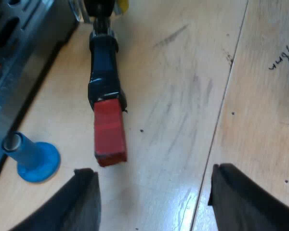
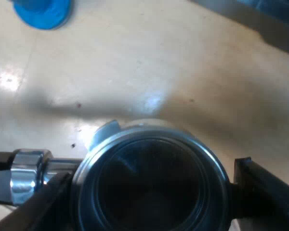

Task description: Put the handle in the coffee machine

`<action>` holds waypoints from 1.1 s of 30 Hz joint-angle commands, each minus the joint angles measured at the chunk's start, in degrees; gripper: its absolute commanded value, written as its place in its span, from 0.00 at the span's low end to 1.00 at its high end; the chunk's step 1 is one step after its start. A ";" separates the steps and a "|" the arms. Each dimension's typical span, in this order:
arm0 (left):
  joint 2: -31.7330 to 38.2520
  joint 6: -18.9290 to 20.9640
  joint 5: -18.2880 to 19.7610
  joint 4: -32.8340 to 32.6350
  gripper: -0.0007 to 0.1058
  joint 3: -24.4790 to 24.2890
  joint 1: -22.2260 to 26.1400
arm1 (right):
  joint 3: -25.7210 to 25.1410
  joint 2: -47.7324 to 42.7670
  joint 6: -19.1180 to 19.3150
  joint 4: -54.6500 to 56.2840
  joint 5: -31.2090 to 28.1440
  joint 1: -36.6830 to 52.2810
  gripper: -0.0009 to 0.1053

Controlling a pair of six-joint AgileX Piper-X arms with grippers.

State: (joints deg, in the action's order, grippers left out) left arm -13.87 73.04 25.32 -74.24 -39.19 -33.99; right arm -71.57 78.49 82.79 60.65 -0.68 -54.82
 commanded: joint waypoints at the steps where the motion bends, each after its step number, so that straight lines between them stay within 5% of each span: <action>1: -4.21 -0.14 1.28 2.22 0.51 -0.04 0.01 | -0.54 -0.76 -0.67 0.12 0.68 -1.45 0.01; 11: -16.14 -1.08 4.52 5.99 0.52 -0.04 0.01 | -0.54 -0.76 -2.55 0.00 0.68 -3.50 0.01; 33: -21.49 -3.02 2.55 13.50 0.57 -0.04 0.01 | -3.64 -0.76 -7.18 0.00 1.02 -3.50 0.01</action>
State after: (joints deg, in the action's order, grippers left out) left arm -35.08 69.95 28.17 -61.50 -39.19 -33.99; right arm -74.05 78.49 75.60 61.10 0.00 -58.15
